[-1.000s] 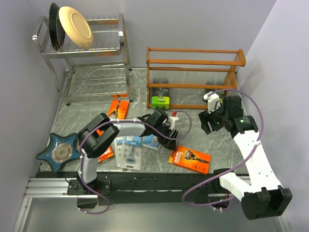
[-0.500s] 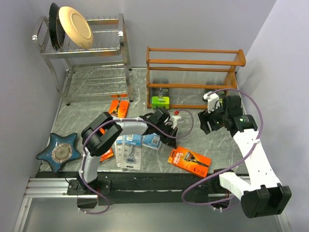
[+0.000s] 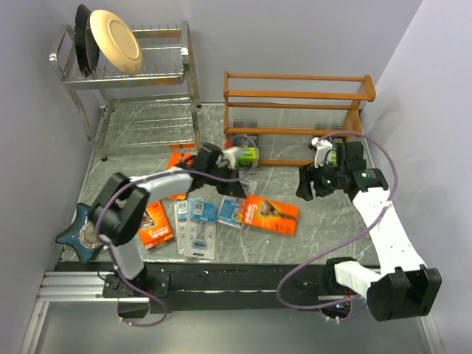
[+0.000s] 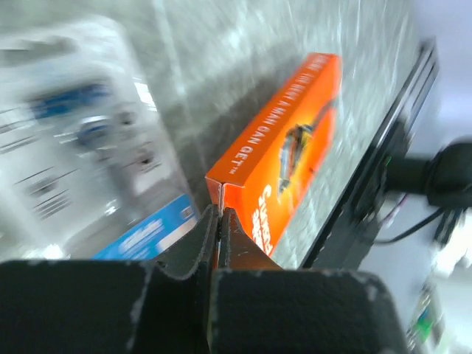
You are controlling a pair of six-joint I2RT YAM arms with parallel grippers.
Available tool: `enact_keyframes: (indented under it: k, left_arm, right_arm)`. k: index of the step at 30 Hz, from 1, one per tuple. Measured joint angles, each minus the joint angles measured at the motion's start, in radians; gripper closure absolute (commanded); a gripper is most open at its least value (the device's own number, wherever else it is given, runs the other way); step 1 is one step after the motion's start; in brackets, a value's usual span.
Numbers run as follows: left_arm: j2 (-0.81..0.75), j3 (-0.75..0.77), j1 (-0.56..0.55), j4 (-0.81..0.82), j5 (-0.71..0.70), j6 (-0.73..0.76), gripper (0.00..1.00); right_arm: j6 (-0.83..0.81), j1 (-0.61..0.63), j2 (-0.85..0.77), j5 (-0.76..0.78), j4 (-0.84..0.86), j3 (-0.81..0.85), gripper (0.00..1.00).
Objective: Place and organize the shaving razors onto the shelf
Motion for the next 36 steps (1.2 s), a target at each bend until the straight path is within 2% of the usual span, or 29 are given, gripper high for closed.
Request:
enact_keyframes:
  k: [8,9,14,18,25,31,34,36]
  left_arm:
    - [-0.122,-0.077,0.095,0.017,-0.037,-0.238,0.99]
    - [-0.122,-0.078,0.099,0.014,-0.044,-0.26,0.99]
    - [-0.121,-0.109,0.123,0.035,-0.073,-0.418,0.99]
    - [-0.121,-0.168,0.13,0.076,-0.101,-0.57,0.99]
    - [-0.087,-0.174,0.092,0.066,-0.142,-0.848,0.99]
    - [-0.05,-0.087,-0.043,0.021,-0.169,-0.977,0.99]
    - [-0.039,-0.066,-0.063,0.022,-0.178,-1.015,0.99]
    - [-0.024,-0.059,-0.065,0.021,-0.183,-1.037,0.99]
  right_arm:
    - [0.263,0.0,0.087,-0.202,0.09,-0.03,0.21]
    - [0.296,0.0,0.087,-0.225,0.106,-0.046,0.0]
    - [0.572,-0.001,0.084,-0.372,0.26,-0.249,0.0]
    - [0.755,-0.002,0.084,-0.423,0.325,-0.396,0.0]
    - [1.054,-0.025,0.126,-0.484,0.52,-0.5,0.0]
    - [1.215,-0.028,0.185,-0.518,0.636,-0.523,0.06]
    - [1.241,-0.028,0.192,-0.515,0.649,-0.521,0.23]
    - [1.244,-0.028,0.192,-0.511,0.647,-0.517,0.27]
